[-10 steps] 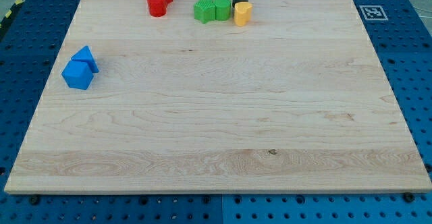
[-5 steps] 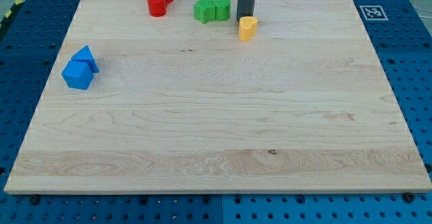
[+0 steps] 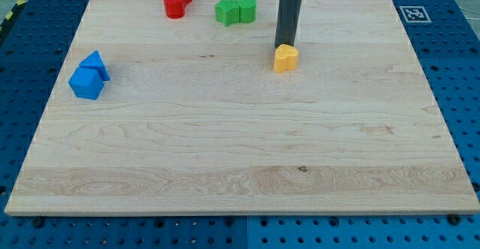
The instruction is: Separate the yellow heart from green circle
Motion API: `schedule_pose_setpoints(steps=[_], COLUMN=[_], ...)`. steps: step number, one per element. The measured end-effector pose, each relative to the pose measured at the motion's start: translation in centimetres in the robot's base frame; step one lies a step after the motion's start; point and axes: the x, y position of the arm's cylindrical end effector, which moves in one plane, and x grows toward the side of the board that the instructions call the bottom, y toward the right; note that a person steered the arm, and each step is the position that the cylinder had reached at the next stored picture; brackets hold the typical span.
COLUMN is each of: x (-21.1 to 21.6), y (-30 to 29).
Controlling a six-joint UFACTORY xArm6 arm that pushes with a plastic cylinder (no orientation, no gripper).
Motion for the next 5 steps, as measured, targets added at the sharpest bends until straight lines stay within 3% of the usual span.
schedule_pose_setpoints(steps=[1,5], x=[3.1,4.8], y=[0.2,0.8])
